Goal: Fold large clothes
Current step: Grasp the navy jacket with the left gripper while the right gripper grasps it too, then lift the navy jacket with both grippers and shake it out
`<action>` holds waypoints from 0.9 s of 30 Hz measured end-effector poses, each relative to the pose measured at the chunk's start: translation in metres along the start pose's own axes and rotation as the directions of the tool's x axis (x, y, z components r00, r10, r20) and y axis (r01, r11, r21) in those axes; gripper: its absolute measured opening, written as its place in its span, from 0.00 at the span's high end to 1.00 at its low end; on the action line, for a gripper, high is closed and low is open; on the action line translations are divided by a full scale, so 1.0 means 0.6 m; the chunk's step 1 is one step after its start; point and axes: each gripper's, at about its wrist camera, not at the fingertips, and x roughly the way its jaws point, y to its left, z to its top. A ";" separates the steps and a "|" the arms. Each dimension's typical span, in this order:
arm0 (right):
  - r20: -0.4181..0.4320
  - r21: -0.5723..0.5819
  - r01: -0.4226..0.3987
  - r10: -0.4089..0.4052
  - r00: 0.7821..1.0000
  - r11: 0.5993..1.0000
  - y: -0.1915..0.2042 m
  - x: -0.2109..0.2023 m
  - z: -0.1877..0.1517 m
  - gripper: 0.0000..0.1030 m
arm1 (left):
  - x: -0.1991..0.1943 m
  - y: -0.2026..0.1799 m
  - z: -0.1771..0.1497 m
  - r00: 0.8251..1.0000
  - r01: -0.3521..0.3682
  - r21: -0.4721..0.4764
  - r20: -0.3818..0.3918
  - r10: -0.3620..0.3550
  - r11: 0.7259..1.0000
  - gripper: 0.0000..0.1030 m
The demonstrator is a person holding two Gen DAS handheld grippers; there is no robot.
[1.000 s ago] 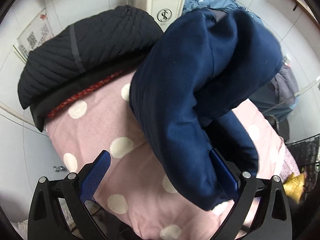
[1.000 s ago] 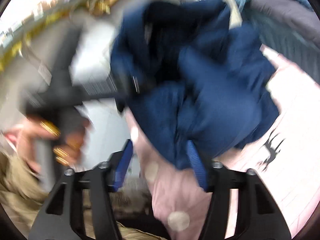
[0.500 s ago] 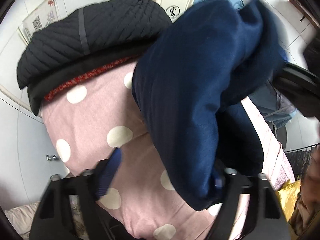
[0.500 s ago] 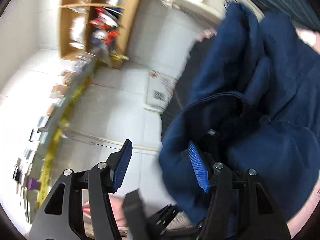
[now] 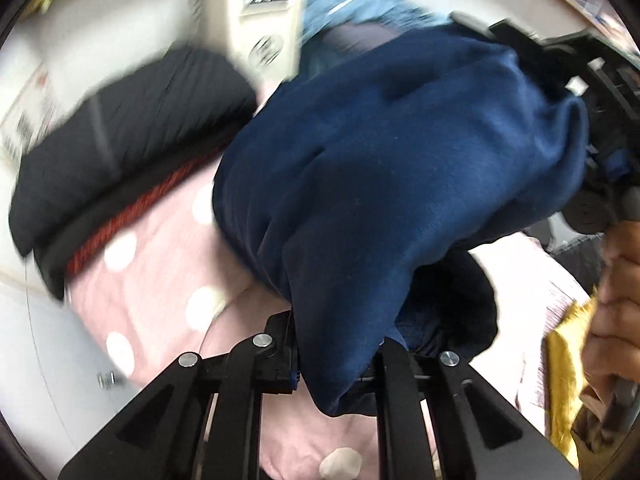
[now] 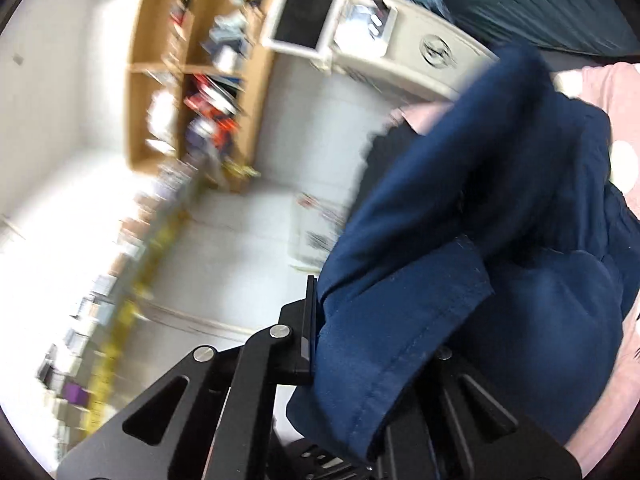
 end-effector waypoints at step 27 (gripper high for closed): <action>0.344 -0.698 0.094 0.217 0.913 0.710 0.576 -0.476 -0.086 0.96 | -0.615 -0.228 0.104 0.718 0.001 0.652 0.527 -0.454 0.758 0.90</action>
